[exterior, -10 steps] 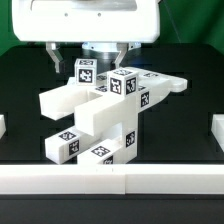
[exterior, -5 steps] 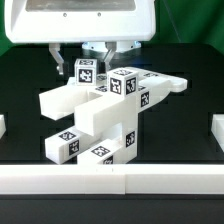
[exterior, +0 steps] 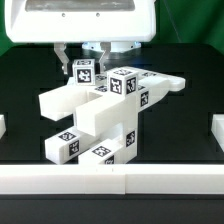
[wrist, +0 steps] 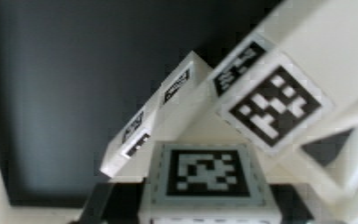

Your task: Assemble chair

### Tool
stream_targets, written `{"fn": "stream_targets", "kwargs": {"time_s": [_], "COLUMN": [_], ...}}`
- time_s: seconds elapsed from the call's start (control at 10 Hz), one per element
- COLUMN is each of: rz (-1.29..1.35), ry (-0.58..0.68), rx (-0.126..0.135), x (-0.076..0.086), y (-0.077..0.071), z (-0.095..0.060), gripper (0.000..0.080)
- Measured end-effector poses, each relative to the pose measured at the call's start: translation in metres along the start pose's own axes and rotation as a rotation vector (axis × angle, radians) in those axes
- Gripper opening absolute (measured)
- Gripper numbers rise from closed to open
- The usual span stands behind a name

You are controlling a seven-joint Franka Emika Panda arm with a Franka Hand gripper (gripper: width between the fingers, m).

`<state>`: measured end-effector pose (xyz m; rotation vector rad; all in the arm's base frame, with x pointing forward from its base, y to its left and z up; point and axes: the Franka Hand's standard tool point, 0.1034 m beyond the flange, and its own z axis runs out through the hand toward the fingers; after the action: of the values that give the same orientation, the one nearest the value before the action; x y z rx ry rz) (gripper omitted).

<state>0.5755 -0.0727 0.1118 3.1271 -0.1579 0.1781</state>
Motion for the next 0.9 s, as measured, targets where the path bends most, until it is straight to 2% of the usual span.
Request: {"fn": "stream_targets", "kwargs": {"time_s": [0.5,0.9], "rz": [0.475,0.913], "ry": [0.008,0.001], "rx": [0.006,0.033], "x": [-0.0001,0.0001], "y": [-0.0011,-0.0019], "z": [0.0003,0.0006], "gripper": [0.0284,0.0285]}}
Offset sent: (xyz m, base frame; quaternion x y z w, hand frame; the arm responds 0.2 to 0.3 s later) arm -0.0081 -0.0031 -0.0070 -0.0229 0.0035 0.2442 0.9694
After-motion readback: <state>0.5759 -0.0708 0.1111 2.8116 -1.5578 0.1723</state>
